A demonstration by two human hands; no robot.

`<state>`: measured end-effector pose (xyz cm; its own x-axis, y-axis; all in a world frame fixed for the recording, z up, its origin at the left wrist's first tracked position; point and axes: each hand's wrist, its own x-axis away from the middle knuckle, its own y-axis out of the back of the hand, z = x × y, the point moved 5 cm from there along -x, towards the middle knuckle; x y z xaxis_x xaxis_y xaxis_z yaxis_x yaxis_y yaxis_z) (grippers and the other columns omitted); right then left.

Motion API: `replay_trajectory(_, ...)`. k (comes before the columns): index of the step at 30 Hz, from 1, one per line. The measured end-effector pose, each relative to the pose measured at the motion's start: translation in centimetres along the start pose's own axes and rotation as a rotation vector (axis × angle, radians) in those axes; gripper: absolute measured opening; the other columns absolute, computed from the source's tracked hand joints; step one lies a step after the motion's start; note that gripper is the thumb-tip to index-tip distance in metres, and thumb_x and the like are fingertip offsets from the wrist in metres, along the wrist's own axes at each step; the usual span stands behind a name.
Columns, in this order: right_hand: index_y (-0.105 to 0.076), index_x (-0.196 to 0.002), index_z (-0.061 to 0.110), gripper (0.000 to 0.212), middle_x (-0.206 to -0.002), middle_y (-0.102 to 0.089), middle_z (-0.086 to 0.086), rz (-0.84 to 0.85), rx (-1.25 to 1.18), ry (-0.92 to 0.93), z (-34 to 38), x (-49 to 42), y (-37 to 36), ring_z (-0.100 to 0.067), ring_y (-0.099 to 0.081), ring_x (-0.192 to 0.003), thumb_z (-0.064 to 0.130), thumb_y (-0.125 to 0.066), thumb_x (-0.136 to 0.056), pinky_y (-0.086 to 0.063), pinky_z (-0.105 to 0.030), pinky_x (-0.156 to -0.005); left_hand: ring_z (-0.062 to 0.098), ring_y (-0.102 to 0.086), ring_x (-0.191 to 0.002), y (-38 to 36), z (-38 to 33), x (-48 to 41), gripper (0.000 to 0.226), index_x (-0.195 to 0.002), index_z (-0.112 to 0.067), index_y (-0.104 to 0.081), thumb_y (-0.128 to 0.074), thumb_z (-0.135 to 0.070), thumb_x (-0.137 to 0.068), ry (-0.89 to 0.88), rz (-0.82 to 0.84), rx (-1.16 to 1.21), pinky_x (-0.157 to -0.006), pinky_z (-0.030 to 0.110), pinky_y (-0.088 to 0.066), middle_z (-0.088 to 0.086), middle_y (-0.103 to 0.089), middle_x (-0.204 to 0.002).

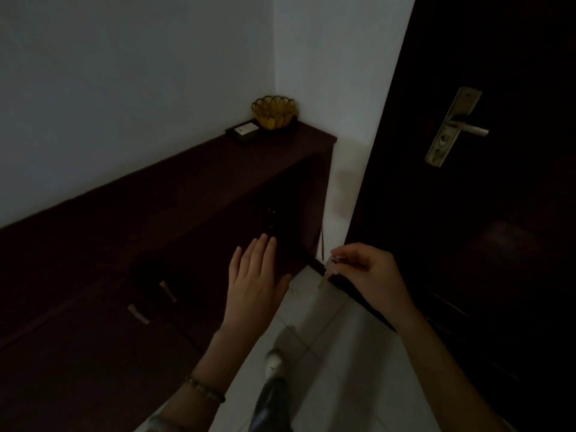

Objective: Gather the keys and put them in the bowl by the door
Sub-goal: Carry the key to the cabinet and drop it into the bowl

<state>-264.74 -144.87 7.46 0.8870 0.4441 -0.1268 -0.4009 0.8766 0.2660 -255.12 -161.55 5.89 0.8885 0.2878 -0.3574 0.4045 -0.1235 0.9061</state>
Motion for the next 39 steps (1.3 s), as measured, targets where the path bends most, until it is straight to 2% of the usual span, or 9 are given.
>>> replay_trajectory(6,-0.069,-0.085,0.022,0.024,-0.087,-0.071,0.003,-0.032,0.016,0.011,-0.5,-12.4,-0.9,-0.001,-0.066,-0.081,0.0,-0.069,-0.075,-0.05,-0.01,-0.074,0.032,-0.041,-0.129,-2.8,3.4,-11.8,0.064,-0.133,-0.002,-0.042,-0.065,-0.033,-0.082,-0.031,-0.008,-0.008,-0.108,0.048,-0.019,0.019,-0.046,-0.138)
replay_trajectory(9,-0.068,-0.082,0.028,0.027,-0.087,-0.071,0.004,-0.031,0.024,0.017,-0.6,-18.6,-1.6,-0.002,-0.066,-0.081,0.002,-0.07,-0.076,-0.052,-0.013,-0.075,0.031,-0.038,-0.131,-4.1,5.3,-17.2,0.065,-0.135,-0.003,-0.04,-0.064,-0.034,-0.083,-0.041,0.005,-0.019,-0.109,0.049,-0.02,0.018,-0.043,-0.141)
replay_trajectory(14,-0.067,-0.081,0.036,0.036,-0.085,-0.068,0.015,-0.018,0.037,0.074,-0.8,-26.8,-3.0,0.003,-0.065,-0.081,0.0,-0.07,-0.076,-0.049,-0.008,-0.072,0.031,-0.035,-0.133,-5.8,8.2,-24.9,0.068,-0.138,-0.005,-0.035,-0.061,-0.037,-0.084,-0.05,0.023,-0.067,-0.11,0.048,-0.017,0.018,-0.04,-0.143)
replay_trajectory(20,-0.065,-0.079,0.042,0.043,-0.085,-0.068,0.018,0.002,0.054,0.095,-1.9,-34.7,-4.2,0.004,-0.065,-0.081,0.0,-0.07,-0.075,-0.048,-0.007,-0.072,0.032,-0.04,-0.129,-8.2,10.3,-31.6,0.069,-0.136,-0.004,-0.037,-0.064,-0.037,-0.081,-0.04,0.019,-0.058,-0.108,0.049,-0.021,0.019,-0.045,-0.14)
replay_trajectory(27,-0.067,-0.083,0.034,0.031,-0.085,-0.069,0.014,0.081,0.044,0.119,-2.8,-44.8,-4.7,0.001,-0.065,-0.082,0.004,-0.071,-0.075,-0.051,-0.011,-0.076,0.029,-0.035,-0.133,-11.5,12.3,-39.7,0.069,-0.138,-0.006,-0.033,-0.061,-0.038,-0.084,-0.002,0.019,-0.093,-0.11,0.047,-0.022,0.016,-0.039,-0.144)
replay_trajectory(31,-0.067,-0.08,0.034,0.033,-0.082,-0.069,0.014,0.08,0.044,0.108,-3.3,-51.4,-4.2,0.003,-0.066,-0.079,0.002,-0.072,-0.074,-0.05,-0.009,-0.073,0.026,-0.023,-0.138,-14.1,13.1,-43.9,0.071,-0.142,-0.008,-0.023,-0.054,-0.041,-0.088,0.044,0.077,-0.127,-0.113,0.043,-0.011,0.013,-0.028,-0.15)
replay_trajectory(36,-0.069,-0.081,0.024,0.03,-0.078,-0.068,0.009,0.064,0.028,0.134,-3.7,-58.8,-3.6,0.009,-0.063,-0.071,-0.004,-0.071,-0.072,-0.046,-0.004,-0.068,0.029,-0.032,-0.134,-16.9,13.6,-49.4,0.071,-0.139,-0.004,-0.032,-0.061,-0.038,-0.084,0.069,0.078,-0.152,-0.111,0.046,-0.02,0.017,-0.038,-0.145)
replay_trajectory(39,-0.069,-0.076,0.024,0.026,-0.076,-0.069,0.007,0.038,-0.023,0.103,-4.2,-63.0,-3.8,0.002,-0.065,-0.071,0.0,-0.074,-0.07,-0.048,-0.008,-0.07,0.029,-0.027,-0.137,-18.8,14.0,-52.5,0.074,-0.141,-0.005,-0.027,-0.059,-0.04,-0.084,0.082,0.107,-0.162,-0.111,0.047,-0.019,0.017,-0.032,-0.148)
